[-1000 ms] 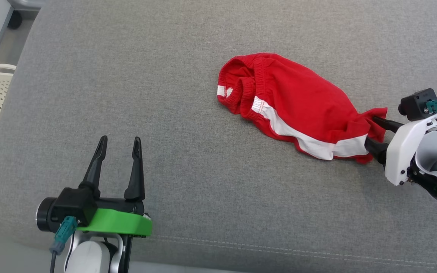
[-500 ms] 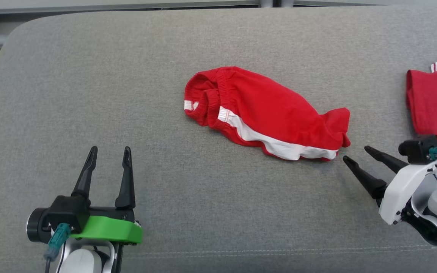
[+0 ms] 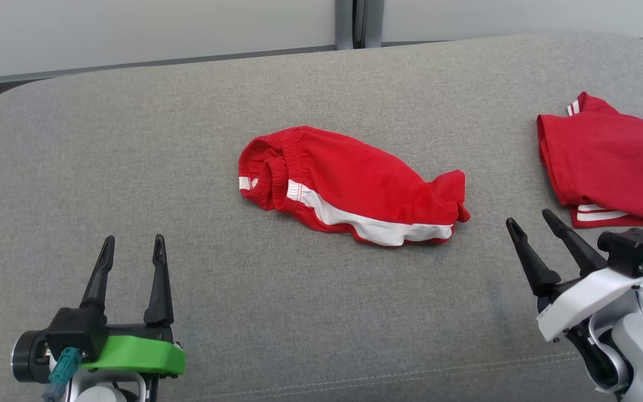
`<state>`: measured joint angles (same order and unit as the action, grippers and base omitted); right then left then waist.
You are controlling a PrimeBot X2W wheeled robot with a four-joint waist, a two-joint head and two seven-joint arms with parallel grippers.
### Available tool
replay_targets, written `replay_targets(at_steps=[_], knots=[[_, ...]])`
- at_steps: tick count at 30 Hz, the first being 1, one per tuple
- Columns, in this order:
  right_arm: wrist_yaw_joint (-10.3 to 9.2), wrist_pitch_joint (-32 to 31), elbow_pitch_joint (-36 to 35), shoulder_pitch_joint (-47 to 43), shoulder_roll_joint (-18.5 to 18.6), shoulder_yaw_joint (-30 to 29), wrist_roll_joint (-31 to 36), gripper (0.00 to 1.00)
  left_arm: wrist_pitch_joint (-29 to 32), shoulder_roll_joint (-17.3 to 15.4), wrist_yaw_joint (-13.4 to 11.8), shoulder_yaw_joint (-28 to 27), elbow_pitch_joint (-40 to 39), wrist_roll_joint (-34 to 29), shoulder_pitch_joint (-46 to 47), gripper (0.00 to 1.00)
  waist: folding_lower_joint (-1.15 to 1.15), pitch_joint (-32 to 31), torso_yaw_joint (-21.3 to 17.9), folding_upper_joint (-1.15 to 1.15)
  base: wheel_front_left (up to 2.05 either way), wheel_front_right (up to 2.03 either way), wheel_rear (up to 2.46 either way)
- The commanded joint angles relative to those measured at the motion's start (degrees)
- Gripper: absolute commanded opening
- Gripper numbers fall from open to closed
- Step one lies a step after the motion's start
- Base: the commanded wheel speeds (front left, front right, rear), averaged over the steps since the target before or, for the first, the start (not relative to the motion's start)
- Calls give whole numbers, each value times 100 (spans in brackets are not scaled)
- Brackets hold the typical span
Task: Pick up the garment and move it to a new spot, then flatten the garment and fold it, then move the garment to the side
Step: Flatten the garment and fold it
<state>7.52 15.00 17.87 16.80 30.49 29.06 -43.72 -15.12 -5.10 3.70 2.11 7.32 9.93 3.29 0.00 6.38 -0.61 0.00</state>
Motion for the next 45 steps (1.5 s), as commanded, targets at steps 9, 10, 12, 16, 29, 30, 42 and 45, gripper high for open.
replay_targets(at_steps=[9, 10, 12, 16, 29, 30, 42, 45], knots=[[-4, 14, -530, -1022, -1157, -1553, 1714, 100, -1, -117, -16, 21, 75, -57, -232, 100, 0, -351, -73, 0, 0, 0, 0], [-4, 15, -593, -1106, -1269, -1642, 1851, 100, -1, -123, -11, 30, 95, -56, -272, 100, 0, -389, -67, 0, 0, 0, 0], [-4, 14, -708, -1271, -1437, -1771, 2110, 100, -1, -135, -11, 57, 129, -72, -342, 100, 0, -472, -57, 0, 0, 0, 0], [-4, 15, -843, -1577, -1698, -1944, 2414, 100, -1, -128, -33, 111, 172, -86, -492, 100, 0, -633, -35, 0, 0, 0, 0], [-4, 15, -1005, -1850, -1971, -2113, 2763, 100, 12, -120, -128, 209, 230, -32, -570, 100, 0, -696, 3, 0, 0, 0, 0], [-4, 15, -1003, -1842, -1976, -2102, 2757, 100, 12, -118, -125, 218, 233, -21, -558, 100, 0, -691, 5, 0, 0, 0, 0], [-4, 12, -962, -1739, -1950, -2015, 2724, 100, 24, -141, -119, 288, 196, 34, -421, 100, 0, -581, 30, 0, 0, 0, 0], [-4, 9, -949, -1675, -1957, -2022, 2736, 100, 151, -146, -13, 449, 138, 20, -289, 100, 0, -500, 47, 0, 0, 0, 0]])
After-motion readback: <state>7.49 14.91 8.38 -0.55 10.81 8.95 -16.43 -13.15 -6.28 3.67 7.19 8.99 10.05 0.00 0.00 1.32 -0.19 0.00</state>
